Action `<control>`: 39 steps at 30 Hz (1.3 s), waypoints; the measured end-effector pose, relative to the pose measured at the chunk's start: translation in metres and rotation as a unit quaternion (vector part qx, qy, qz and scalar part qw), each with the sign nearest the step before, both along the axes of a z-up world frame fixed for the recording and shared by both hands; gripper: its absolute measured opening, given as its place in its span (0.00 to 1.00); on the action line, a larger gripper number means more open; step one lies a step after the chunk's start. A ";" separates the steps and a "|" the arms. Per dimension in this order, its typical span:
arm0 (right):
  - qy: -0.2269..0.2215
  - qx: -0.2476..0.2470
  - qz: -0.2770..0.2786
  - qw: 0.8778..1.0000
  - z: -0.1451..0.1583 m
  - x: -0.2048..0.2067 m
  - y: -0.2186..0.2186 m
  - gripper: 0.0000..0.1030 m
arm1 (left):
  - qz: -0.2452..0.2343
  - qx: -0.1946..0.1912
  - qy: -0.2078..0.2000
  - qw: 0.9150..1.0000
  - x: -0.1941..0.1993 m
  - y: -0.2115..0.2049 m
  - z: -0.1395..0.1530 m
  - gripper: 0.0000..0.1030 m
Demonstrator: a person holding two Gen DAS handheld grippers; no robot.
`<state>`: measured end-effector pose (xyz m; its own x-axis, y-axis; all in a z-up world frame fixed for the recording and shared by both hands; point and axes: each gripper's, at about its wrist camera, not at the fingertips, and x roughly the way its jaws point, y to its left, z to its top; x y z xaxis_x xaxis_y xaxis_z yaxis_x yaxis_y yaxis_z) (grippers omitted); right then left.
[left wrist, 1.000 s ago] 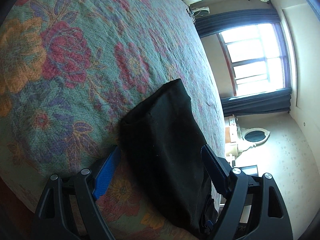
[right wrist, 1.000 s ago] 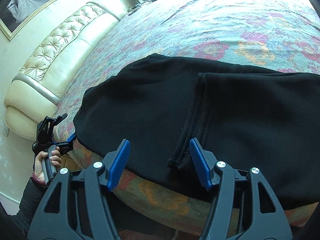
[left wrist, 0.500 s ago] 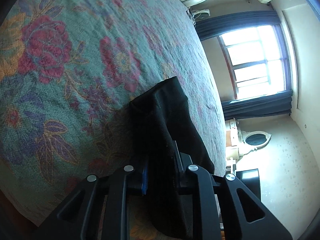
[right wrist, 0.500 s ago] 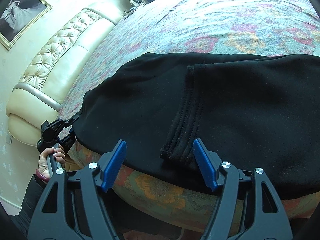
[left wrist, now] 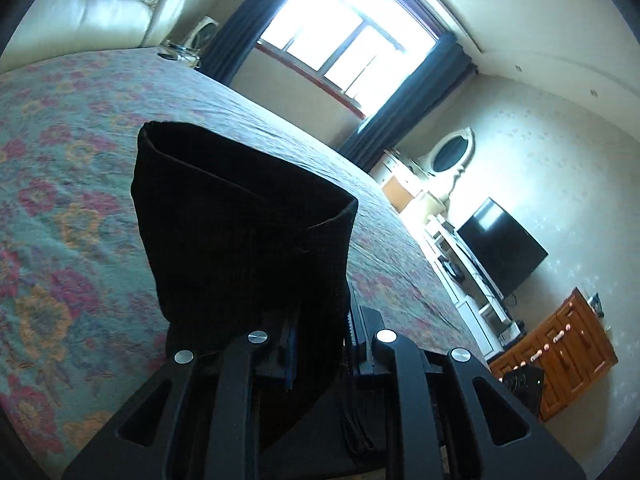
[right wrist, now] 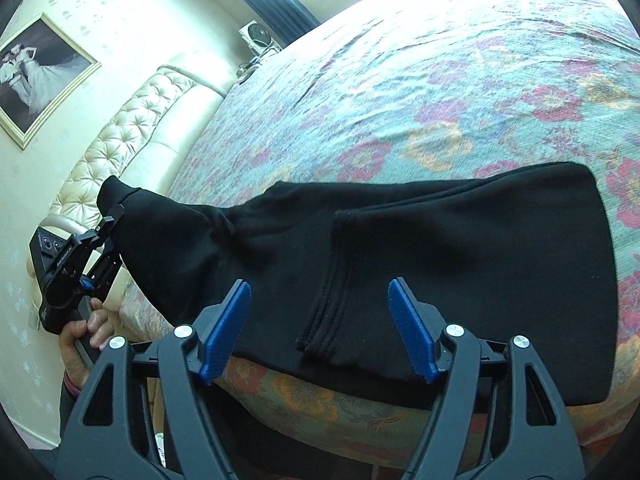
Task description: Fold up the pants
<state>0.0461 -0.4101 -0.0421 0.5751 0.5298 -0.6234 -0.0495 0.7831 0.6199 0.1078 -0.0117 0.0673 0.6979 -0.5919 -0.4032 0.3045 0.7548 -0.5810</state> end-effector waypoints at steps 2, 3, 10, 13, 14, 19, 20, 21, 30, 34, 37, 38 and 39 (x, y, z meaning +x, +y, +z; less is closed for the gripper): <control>-0.003 0.031 -0.013 0.999 0.005 0.001 -0.019 0.74 | -0.042 0.027 -0.008 0.999 -0.003 -0.045 -0.002 0.18; 0.000 0.051 -0.015 0.999 0.007 0.003 -0.028 0.76 | -0.059 0.041 -0.010 0.997 -0.006 -0.066 -0.006 0.18; 0.047 0.142 -0.026 0.988 -0.019 0.023 -0.079 0.82 | -0.157 0.105 0.045 0.981 -0.017 -0.173 -0.077 0.18; 0.074 0.184 -0.041 0.979 -0.041 0.025 -0.093 0.82 | -0.177 0.131 0.077 0.972 -0.017 -0.191 -0.108 0.18; 0.079 0.193 -0.045 0.977 -0.047 0.025 -0.095 0.82 | -0.179 0.139 0.079 0.971 -0.020 -0.194 -0.114 0.18; 0.087 0.199 -0.034 0.976 -0.053 0.029 -0.087 0.82 | -0.194 0.132 0.055 0.971 -0.028 -0.194 -0.111 0.39; 0.087 0.204 -0.031 0.975 -0.054 0.030 -0.085 0.82 | -0.201 0.124 0.052 0.970 -0.031 -0.194 -0.108 0.47; 0.089 0.208 -0.027 0.974 -0.055 0.032 -0.082 0.82 | -0.203 0.124 0.045 0.970 -0.033 -0.193 -0.104 0.52; 0.124 0.134 -0.016 0.983 -0.063 0.056 -0.055 0.82 | -0.128 0.116 0.027 0.985 -0.021 -0.127 -0.059 0.76; 0.128 0.113 0.010 0.985 -0.065 0.069 -0.035 0.82 | -0.056 0.101 0.063 0.991 0.005 -0.065 -0.069 0.78; 0.127 0.105 0.026 0.986 -0.064 0.080 -0.022 0.83 | -0.020 0.069 0.100 0.992 0.017 -0.026 -0.086 0.78; 0.126 0.102 0.032 0.986 -0.064 0.082 -0.020 0.82 | -0.011 0.058 0.108 0.992 0.019 -0.016 -0.092 0.78; 0.127 0.099 0.037 0.986 -0.065 0.083 -0.018 0.77 | -0.003 0.050 0.115 0.992 0.021 -0.010 -0.096 0.78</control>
<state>0.1293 -0.4277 -0.1067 0.3698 0.6898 -0.6225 0.0746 0.6457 0.7599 0.1284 -0.0217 -0.0286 0.5776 -0.5448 -0.6080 0.1779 0.8109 -0.5575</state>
